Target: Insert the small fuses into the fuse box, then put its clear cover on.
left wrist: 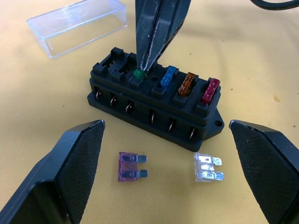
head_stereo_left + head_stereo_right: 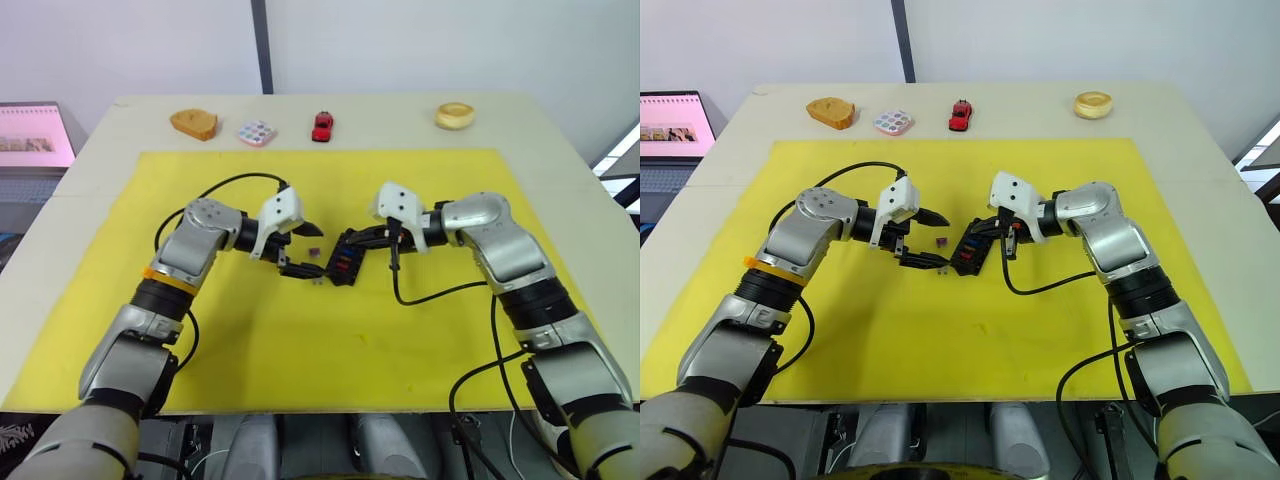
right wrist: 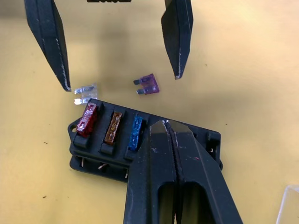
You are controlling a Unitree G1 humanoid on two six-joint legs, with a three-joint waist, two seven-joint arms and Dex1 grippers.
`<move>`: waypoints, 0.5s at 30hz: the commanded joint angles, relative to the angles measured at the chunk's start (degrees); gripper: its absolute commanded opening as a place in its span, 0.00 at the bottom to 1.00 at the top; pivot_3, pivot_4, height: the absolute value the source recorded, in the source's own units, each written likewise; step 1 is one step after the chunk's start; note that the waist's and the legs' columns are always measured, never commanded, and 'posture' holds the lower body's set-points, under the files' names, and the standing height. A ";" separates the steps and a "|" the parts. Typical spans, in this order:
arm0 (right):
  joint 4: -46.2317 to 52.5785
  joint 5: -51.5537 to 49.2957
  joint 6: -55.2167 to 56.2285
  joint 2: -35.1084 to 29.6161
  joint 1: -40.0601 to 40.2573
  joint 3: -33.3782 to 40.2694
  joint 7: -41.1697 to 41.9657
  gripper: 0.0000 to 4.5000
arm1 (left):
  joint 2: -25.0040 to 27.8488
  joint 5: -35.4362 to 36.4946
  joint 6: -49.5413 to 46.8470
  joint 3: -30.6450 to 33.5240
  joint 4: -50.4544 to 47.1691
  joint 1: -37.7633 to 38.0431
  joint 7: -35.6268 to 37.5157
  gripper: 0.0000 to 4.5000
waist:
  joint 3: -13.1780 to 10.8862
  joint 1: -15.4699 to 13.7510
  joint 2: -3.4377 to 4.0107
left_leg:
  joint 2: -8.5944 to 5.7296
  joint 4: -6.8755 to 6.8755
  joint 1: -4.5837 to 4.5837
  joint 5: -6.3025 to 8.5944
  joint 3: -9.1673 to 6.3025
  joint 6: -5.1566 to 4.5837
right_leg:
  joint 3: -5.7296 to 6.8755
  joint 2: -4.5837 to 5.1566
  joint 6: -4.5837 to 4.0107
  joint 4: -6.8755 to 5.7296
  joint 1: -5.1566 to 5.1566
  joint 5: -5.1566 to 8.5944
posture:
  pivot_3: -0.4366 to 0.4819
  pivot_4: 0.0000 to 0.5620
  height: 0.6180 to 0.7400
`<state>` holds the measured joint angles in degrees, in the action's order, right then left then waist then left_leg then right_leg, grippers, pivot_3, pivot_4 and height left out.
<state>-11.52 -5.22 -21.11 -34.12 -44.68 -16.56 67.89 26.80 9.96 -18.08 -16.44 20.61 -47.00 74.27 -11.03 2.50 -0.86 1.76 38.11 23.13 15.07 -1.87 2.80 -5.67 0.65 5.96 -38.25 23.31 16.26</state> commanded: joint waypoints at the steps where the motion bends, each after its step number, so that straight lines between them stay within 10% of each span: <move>1: -3.24 3.01 -1.62 -1.14 2.26 -2.53 0.02 0.01 | 0.48 0.04 0.25 0.75 -1.72 -0.16 0.15 1.00 | 0.00 0.01 0.00 | 0.00 0.00 -0.01 0.00 0.00 0.00 | 0.00 0.00 0.00 0.00 -0.01 0.00 | 0.48 0.27 1.00; 15: 13.30 -6.50 -10.31 -9.74 0.82 9.47 1.73 0.01 | 12.33 8.27 -10.06 8.27 -8.15 2.54 7.96 1.00 | -0.07 0.02 0.07 | 0.01 -0.06 0.34 0.00 -0.01 0.00 | 0.00 0.02 0.00 -0.01 0.39 0.00 | 0.48 0.27 1.00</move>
<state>-2.37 -10.14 -30.51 -41.59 -44.10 -10.24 68.57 37.12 15.92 -26.44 -11.13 15.28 -44.78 80.97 -11.11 2.53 -0.80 1.77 38.00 23.47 15.07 -1.88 2.80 -5.66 0.66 5.95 -38.22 23.73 16.27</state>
